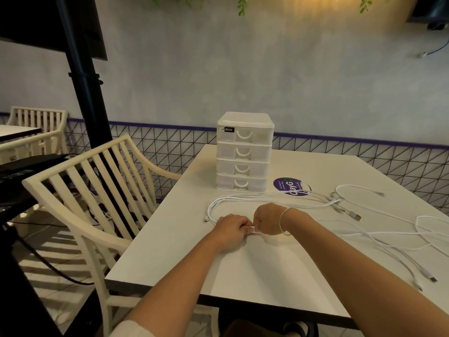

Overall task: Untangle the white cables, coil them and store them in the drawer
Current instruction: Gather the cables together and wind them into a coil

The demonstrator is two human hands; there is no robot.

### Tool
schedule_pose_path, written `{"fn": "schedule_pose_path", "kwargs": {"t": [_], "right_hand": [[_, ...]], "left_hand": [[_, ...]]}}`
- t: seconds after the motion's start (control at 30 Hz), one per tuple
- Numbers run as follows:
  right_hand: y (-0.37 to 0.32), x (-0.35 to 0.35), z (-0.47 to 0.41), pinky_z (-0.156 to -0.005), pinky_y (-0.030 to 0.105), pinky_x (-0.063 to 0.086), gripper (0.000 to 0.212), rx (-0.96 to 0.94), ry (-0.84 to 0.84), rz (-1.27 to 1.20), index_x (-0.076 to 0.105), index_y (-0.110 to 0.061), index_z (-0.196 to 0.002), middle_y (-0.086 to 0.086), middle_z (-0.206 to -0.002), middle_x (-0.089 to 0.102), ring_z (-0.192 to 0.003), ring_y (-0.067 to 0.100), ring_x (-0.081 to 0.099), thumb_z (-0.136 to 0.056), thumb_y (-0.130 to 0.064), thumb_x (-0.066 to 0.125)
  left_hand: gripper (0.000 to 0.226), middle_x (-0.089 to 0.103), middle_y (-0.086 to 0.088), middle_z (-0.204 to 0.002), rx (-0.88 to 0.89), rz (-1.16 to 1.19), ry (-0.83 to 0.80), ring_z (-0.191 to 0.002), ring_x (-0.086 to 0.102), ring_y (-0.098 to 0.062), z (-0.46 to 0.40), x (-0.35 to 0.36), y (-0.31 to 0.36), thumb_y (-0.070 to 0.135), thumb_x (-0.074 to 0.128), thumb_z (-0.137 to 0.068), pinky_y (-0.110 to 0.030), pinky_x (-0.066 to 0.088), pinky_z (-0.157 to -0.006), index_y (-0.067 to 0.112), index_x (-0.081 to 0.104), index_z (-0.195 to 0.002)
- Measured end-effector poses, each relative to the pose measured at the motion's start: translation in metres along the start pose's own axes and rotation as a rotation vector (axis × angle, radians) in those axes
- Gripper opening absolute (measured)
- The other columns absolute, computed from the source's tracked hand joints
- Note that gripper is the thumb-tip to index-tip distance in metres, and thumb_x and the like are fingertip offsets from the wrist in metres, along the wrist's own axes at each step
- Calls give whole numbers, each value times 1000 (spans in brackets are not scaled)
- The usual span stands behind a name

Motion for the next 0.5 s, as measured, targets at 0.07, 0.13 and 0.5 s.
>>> {"fn": "schedule_pose_path", "kwargs": {"t": [0.07, 0.13, 0.5], "right_hand": [[-3, 0, 0, -71, 29, 35, 35, -3, -20, 72, 60, 0, -109, 18, -101, 58, -82, 25, 45, -97, -24, 39], [-2, -1, 1, -71, 31, 36, 35, -6, -17, 119, 61, -2, -107, 17, -103, 60, -81, 24, 46, -97, -26, 39], [31, 16, 14, -66, 22, 44, 23, -57, -79, -394, 52, -20, -79, -1, -78, 62, -59, 11, 53, -95, -12, 39]], "left_hand": [[24, 64, -7, -111, 2, 8, 4, -109, 53, -25, -1, 1, -1, 18, 49, -96, -32, 36, -98, 4, 66, -104], [24, 64, -7, -112, 3, 4, 5, -111, 52, -24, -1, 1, 0, 18, 49, -96, -31, 36, -98, 6, 66, -106], [22, 64, -9, -110, -29, 49, 5, -106, 54, -24, -2, 1, -1, 19, 49, -96, -30, 38, -90, 10, 67, -104]]}}
Point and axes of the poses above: each hand's wrist, its own z-axis away from the middle knuckle, its own x-axis out of the palm, y = z × x, the point moved 1 cm from there along -z, towards the middle knuckle
